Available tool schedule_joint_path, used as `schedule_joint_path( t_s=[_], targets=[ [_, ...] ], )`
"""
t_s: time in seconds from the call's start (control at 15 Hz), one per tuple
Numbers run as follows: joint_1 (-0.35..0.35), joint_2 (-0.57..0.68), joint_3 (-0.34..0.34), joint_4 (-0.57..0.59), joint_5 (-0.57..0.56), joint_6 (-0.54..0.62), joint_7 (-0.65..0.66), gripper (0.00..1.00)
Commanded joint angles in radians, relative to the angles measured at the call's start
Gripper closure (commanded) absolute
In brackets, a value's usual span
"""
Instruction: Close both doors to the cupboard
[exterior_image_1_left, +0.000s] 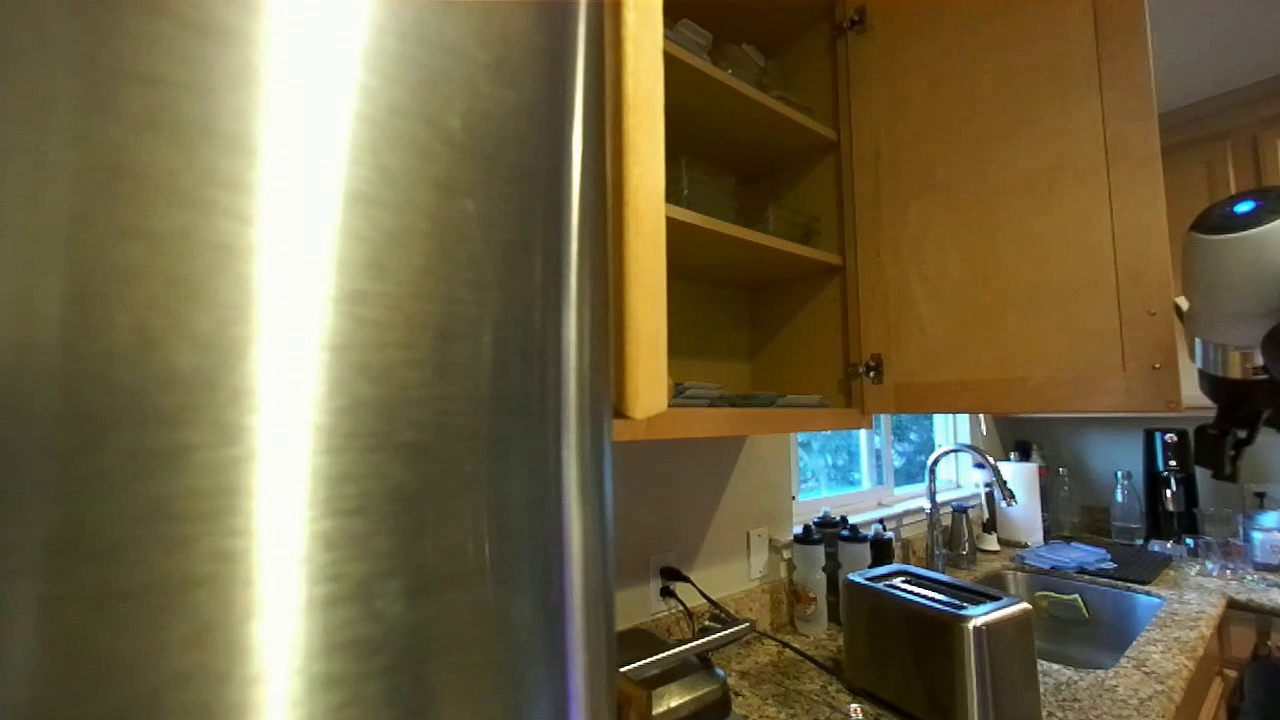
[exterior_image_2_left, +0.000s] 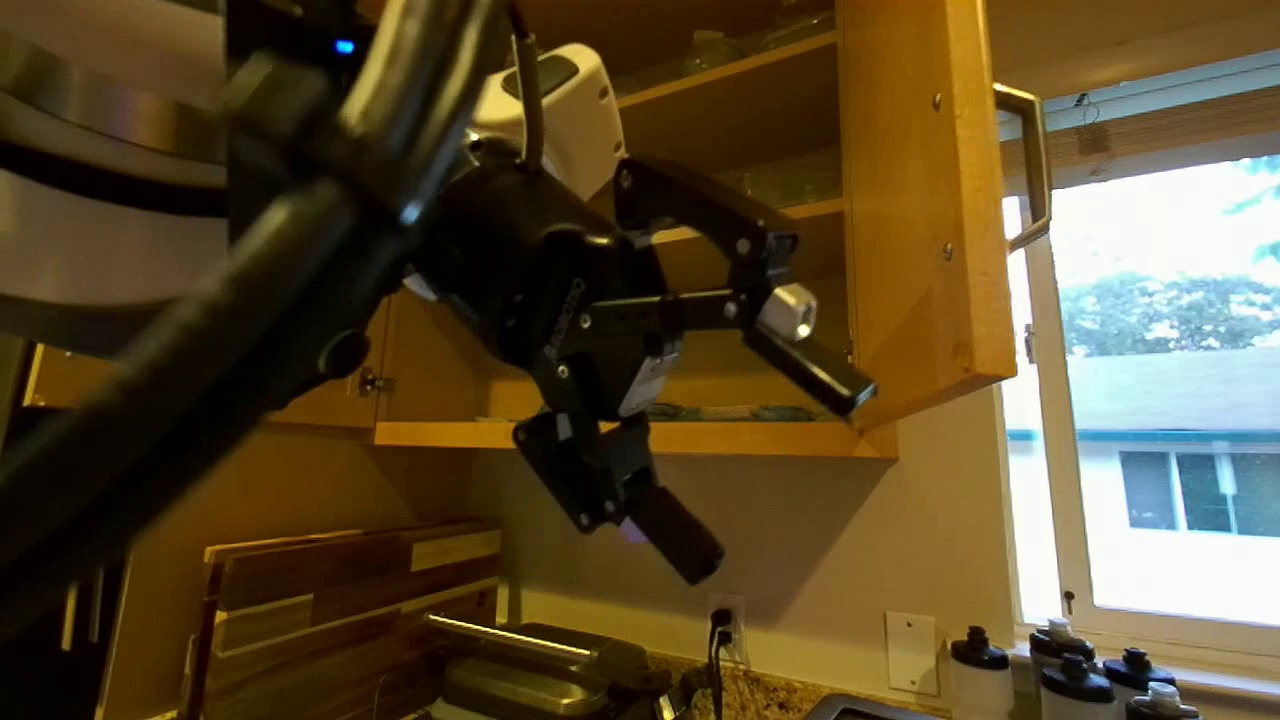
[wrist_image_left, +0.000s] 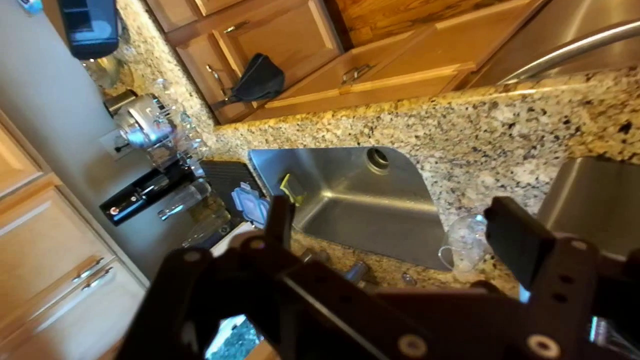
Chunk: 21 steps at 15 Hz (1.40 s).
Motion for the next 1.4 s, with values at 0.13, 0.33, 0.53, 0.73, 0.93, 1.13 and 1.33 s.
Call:
schedule_joint_path(
  t_s=[0.13,0.33,0.53,0.73,0.93,1.13,1.33],
  targets=[
    [-0.008,0.148,-0.065,0.131,-0.087,0.107,0.108,0.0],
    [-0.008,0.206,-0.087,0.186,-0.089,0.158,0.122,0.0],
    [-0.007,0.239,-0.101,0.214,-0.083,0.234,0.112,0.0],
    [-0.015,0.284,-0.101,0.231,-0.087,0.331,0.116,0.0],
    [-0.024,0.321,-0.093,0.245,-0.076,0.398,0.111,0.0],
    [-0.035,0.326,-0.068,0.219,-0.079,0.467,0.094,0.0],
    [-0.048,0.331,-0.034,0.2,-0.076,0.505,0.077,0.0]
  ],
)
